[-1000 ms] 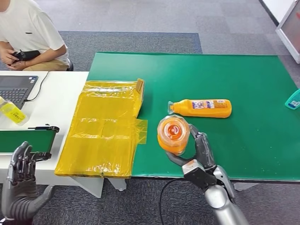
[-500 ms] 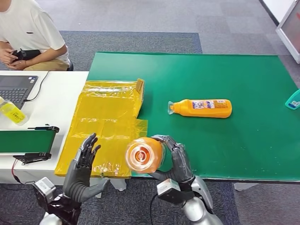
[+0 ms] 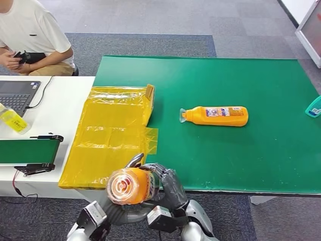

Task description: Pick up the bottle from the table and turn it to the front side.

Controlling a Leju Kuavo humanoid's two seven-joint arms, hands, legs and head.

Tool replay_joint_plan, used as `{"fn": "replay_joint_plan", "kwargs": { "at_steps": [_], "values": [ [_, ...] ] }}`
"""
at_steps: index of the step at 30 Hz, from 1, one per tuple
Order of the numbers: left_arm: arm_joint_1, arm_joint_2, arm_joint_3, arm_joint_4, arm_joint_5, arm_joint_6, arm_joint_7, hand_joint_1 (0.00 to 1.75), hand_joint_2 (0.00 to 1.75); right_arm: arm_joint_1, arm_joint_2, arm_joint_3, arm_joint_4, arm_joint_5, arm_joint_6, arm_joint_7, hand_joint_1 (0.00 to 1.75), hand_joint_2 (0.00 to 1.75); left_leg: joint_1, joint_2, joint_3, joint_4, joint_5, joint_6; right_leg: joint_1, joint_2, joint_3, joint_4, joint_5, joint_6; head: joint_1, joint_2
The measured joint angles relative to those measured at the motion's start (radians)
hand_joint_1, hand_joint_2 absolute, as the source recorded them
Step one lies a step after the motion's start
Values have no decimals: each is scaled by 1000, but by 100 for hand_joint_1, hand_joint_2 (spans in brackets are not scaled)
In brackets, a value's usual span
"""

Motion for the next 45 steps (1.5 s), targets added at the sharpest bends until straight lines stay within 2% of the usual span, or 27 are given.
{"fn": "replay_joint_plan", "kwargs": {
  "at_steps": [4, 12, 23, 27, 41, 42, 43, 45],
  "values": [
    [-10, 12, -38, 0, -71, 42, 9, 0, 175, -2, 7, 4, 48, 1, -6, -2, 175, 175, 0, 0, 0, 0, 0, 0, 0, 0, 0, 0, 0, 0, 0, 0],
    [-15, 35, -68, -6, -95, 54, 12, 0, 175, -2, 14, 12, 98, -4, -2, -6, 175, 175, 0, 0, 0, 0, 0, 0, 0, 0, 0, 0, 0, 0, 0, 0],
    [-16, 57, -87, -18, -161, 121, 27, 1, 175, -6, 20, 33, 176, 80, -90, 9, 175, 175, 0, 0, 0, 0, 0, 0, 0, 0, 0, 0, 0, 0, 0, 0],
    [-15, 60, -87, -18, -152, 128, 48, 173, 175, -9, 19, 40, 179, 108, -121, 22, 175, 175, 0, 0, 0, 0, 0, 0, 0, 0, 0, 0, 0, 0, 0, 0],
    [-2, 57, -79, -17, -48, 147, 37, 175, 175, -11, 11, 58, 145, 152, -151, 56, 175, 175, 0, 0, 0, 0, 0, 0, 0, 0, 0, 0, 0, 0, 0, 0],
    [-3, 56, -79, -17, -46, 147, 36, 175, 175, -10, 10, 58, 142, 152, -151, 57, 166, 175, 0, 0, 0, 0, 0, 0, 0, 0, 0, 0, 0, 0, 0, 0],
    [-3, 55, -79, -17, -45, 147, 36, 175, 175, -9, 9, 59, 140, 152, -150, 57, 129, 175, 0, 0, 0, 0, 0, 0, 0, 0, 0, 0, 0, 0, 0, 0],
    [-3, 54, -79, -17, -44, 147, 36, 175, 175, -8, 9, 60, 137, 148, -150, 57, 42, 175, 0, 0, 0, 0, 0, 0, 0, 0, 0, 0, 0, 0, 0, 0]
  ]
}}
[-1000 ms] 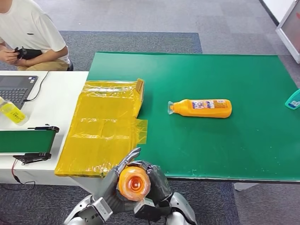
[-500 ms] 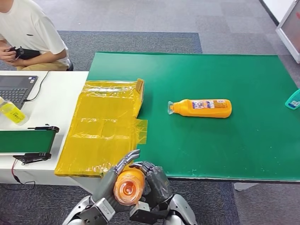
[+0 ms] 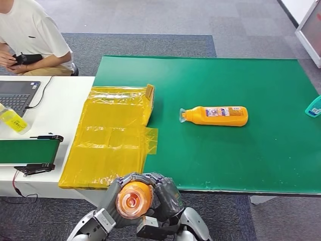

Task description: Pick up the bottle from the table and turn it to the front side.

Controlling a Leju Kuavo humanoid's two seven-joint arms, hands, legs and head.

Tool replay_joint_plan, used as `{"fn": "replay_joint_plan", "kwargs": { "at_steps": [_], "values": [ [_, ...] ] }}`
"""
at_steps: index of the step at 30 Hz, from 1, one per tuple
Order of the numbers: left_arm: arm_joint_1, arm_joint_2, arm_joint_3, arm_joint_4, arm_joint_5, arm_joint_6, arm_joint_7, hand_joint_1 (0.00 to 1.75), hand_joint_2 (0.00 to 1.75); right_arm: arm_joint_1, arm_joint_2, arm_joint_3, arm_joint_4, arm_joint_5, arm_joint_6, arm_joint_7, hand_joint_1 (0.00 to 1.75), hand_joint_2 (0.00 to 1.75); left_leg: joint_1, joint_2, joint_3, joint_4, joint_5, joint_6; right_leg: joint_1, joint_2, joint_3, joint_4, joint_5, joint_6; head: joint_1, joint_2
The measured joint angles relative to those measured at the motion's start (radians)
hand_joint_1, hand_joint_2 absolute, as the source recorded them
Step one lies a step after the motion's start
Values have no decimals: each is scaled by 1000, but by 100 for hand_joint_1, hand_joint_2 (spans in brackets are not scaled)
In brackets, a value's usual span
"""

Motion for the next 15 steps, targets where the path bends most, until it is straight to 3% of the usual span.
{"fn": "replay_joint_plan", "kwargs": {
  "at_steps": [1, 2, 7, 15],
  "values": [
    [0, 0, 0, 0, 1, 1, 0, 175, 175, 1, 0, 0, -1, -8, 0, -2, 7, 175, 0, 0, 0, 0, 0, 0, 0, 0, 0, 0, 0, 0, 0, 0],
    [-1, -1, 1, -2, 4, 4, -1, 175, 175, 2, 0, 0, -2, -23, 1, -7, 0, 175, 0, 0, 0, 0, 0, 0, 0, 0, 0, 0, 0, 0, 0, 0],
    [19, 0, 9, -44, 12, 51, -31, 175, 175, 14, 0, -10, -33, -150, 50, -36, 0, 175, 0, 0, 0, 0, 0, 0, 0, 0, 0, 0, 0, 0, 0, 0],
    [92, 19, 54, -186, -7, 154, -108, 175, 175, 55, 0, -56, -109, -226, 85, -16, 0, 175, 0, 0, 0, 0, -1, -1, 0, 0, 0, 0, -1, 0, 0, 0]
  ]
}}
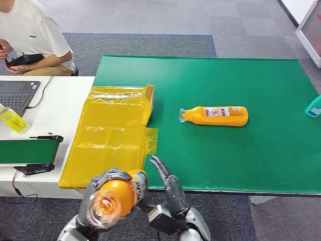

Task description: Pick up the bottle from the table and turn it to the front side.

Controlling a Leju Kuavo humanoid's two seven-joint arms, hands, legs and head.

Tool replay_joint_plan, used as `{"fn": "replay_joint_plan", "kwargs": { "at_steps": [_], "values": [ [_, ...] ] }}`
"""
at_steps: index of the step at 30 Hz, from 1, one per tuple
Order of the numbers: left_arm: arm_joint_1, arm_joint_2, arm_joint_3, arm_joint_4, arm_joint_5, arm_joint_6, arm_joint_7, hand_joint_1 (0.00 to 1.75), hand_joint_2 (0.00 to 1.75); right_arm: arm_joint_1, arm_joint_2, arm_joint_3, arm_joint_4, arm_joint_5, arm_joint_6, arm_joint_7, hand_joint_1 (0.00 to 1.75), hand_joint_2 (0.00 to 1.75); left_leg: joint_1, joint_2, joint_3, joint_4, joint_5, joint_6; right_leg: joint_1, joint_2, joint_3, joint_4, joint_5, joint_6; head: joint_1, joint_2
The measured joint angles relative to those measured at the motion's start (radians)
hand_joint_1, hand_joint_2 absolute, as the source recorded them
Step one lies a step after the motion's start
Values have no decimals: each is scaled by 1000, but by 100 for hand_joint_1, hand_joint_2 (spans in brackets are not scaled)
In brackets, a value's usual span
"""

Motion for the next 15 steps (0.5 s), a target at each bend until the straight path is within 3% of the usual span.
{"fn": "replay_joint_plan", "kwargs": {
  "at_steps": [4, 7, 10, 15],
  "values": [
    [71, 10, 103, -114, -22, 62, -46, 175, 175, 39, 0, -46, -54, -10, 18, 16, 0, 175, 0, 0, 0, 0, -1, -1, 1, 0, 0, 0, -1, -1, 0, 0],
    [115, 3, 194, -177, -148, 153, -59, 175, 175, 62, 0, -72, -86, -7, 21, 23, 0, 175, 0, 0, 0, 0, -1, -1, 1, 0, 0, 0, -1, -2, 0, 0],
    [134, -4, 270, -207, -296, 239, -5, 175, 175, 76, 0, -91, -116, -2, 25, 26, 0, 175, 0, 0, 0, 0, -1, -1, 1, 0, 0, 0, -1, -2, 0, 0],
    [127, -6, 365, -209, -436, 295, 88, 175, 175, 85, 0, -110, -153, 7, 41, 32, 0, 175, 0, 0, 1, 0, 0, -1, 1, 0, 0, 0, -1, -2, 0, 0]
  ]
}}
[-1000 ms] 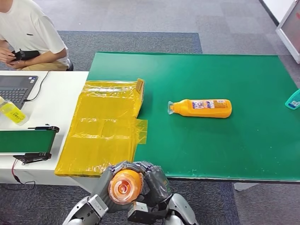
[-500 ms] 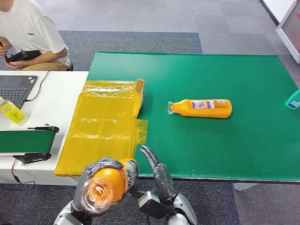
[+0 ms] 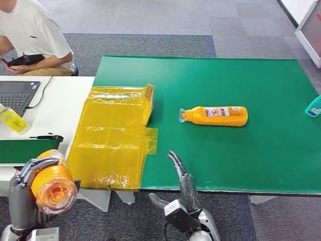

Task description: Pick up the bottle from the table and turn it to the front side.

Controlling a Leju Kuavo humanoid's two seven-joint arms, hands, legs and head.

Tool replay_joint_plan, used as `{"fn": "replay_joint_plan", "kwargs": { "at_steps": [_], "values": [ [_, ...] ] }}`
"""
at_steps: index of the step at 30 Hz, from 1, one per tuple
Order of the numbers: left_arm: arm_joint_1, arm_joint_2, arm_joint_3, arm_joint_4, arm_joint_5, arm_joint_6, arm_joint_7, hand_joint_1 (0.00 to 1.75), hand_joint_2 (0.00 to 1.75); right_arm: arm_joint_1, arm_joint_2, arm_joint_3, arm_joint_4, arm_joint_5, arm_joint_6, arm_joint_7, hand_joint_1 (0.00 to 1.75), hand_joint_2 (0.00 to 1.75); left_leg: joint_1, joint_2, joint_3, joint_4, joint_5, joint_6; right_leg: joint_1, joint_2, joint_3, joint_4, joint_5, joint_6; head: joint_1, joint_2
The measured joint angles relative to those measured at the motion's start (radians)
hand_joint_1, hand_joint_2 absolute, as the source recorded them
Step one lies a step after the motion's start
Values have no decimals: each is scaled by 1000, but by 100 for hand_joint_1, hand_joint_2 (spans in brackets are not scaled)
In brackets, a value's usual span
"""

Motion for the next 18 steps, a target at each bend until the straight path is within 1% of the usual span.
{"fn": "replay_joint_plan", "kwargs": {
  "at_steps": [3, 6, 7, 10, 12, 15, 18],
  "values": [
    [-46, -2, 43, 20, -149, 45, 80, 175, 175, -1, 0, -3, -14, 8, 16, 0, 0, 175, 0, 0, 0, 0, 1, 0, 0, 0, 0, 0, 0, 1, 0, 0],
    [-72, -1, 58, 36, -190, 58, 103, 175, 175, -2, 0, -4, -17, 9, 23, 0, 0, 175, 0, 0, 0, 0, 1, 0, 0, 0, 1, 0, 1, 1, 0, 0],
    [-94, 2, 67, 52, -214, 69, 110, 175, 175, -3, 1, -4, -20, 17, 26, 1, 0, 175, 0, 0, 0, 0, 2, 0, 0, 0, 0, 0, 1, 0, 0, 0],
    [-197, 18, 98, 124, -328, 120, 142, 175, 175, -11, 1, 2, -31, 63, 34, 8, 0, 175, 0, 0, 0, 0, 3, 0, 0, 0, 0, 0, 3, 0, 0, 0],
    [-241, 31, 103, 156, -396, 128, 168, 175, 175, -16, 0, 8, -36, 81, 40, 8, 0, 175, 0, 0, -1, 0, 3, 0, 0, 0, -1, 0, 3, 0, 0, 0],
    [-344, 72, 102, 244, -534, 86, 229, 175, 175, -36, -3, 36, -47, 98, 70, 2, 0, 175, 0, 0, -1, 0, 5, -1, 0, 0, -2, 0, 4, 0, 0, 0],
    [-485, 113, 88, 391, -580, -5, 268, 175, 175, -66, -6, 81, -58, 100, 105, 4, 0, 175, 0, 0, -2, 0, 7, -2, 0, 0, -3, 1, 7, -2, 0, 0]
  ]
}}
